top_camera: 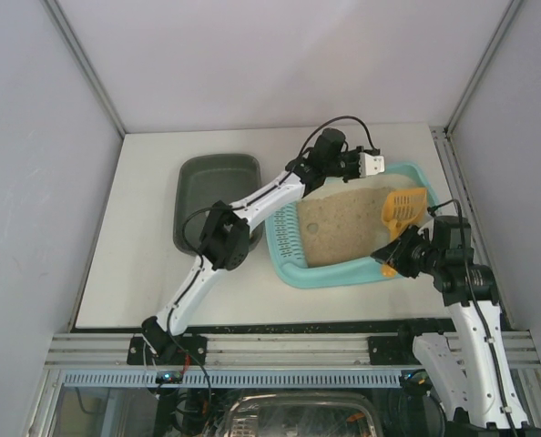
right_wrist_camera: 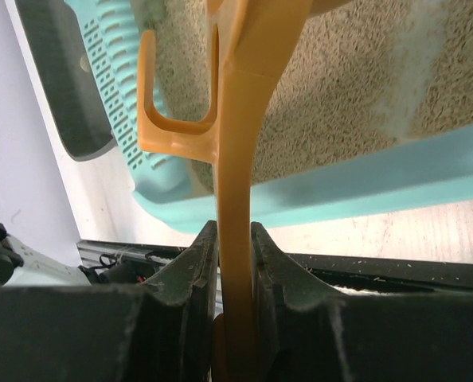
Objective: Clean the litter box
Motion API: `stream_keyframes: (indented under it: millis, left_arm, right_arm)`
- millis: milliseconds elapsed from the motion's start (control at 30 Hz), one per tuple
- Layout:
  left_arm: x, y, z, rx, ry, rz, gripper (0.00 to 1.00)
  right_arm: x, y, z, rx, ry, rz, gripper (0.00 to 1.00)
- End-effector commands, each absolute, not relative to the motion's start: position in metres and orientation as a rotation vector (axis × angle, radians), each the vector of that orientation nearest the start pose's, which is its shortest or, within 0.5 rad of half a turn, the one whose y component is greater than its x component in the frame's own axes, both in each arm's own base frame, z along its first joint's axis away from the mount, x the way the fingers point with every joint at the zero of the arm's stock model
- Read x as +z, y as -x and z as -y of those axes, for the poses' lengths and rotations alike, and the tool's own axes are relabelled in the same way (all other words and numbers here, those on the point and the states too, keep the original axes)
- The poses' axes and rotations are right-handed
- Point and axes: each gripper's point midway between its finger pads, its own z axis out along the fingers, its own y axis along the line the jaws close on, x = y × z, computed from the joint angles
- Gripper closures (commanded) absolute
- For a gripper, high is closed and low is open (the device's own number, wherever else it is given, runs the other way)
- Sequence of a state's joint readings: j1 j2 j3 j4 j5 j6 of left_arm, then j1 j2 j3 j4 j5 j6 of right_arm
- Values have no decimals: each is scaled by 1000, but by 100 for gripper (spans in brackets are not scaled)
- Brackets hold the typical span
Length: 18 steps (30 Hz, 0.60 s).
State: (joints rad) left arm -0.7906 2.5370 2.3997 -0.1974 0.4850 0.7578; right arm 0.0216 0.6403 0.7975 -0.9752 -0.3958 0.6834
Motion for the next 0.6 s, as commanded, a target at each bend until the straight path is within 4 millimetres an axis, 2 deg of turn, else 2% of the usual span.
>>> stream_keyframes:
  millis: [0, 33, 67, 100, 133, 200, 267, 300, 367, 467, 567]
  left_arm:
    - [320, -512, 526, -313, -1154, -792, 81]
    - [328, -509, 524, -318, -1142, -787, 70]
    - [338, -503, 521, -332, -1137, -784, 51]
    - [347, -497, 518, -354, -1126, -795, 9]
    - [362, -487, 512, -383, -1111, -813, 0]
    - [394, -463, 493, -459, -1047, -860, 0]
    - [424, -434, 464, -499, -982, -878, 0]
    - [440, -417, 447, -508, -958, -878, 0]
    - [465, -398, 405, -515, -832, -953, 0]
    - [502, -397, 325, -478, -513, -1152, 0]
    - [511, -404, 262, -404, -421, -1309, 0]
  right_arm:
    - [215, -193, -98, 811, -499, -2285, 100]
    - [218, -196, -98, 813, -494, -2277, 100]
    - [223, -199, -98, 822, -485, -2265, 100]
    - [228, -202, -99, 834, -480, -2251, 100]
    - [233, -205, -101, 852, -472, -2236, 100]
    - [244, -209, -105, 896, -454, -2205, 100]
    - [253, -213, -111, 955, -438, -2188, 100]
    - [256, -214, -115, 985, -432, -2186, 100]
    - [256, -217, -119, 1023, -439, -2198, 100]
    - [249, -223, -125, 1053, -460, -2247, 100]
    - [235, -234, -127, 1049, -542, -2318, 100]
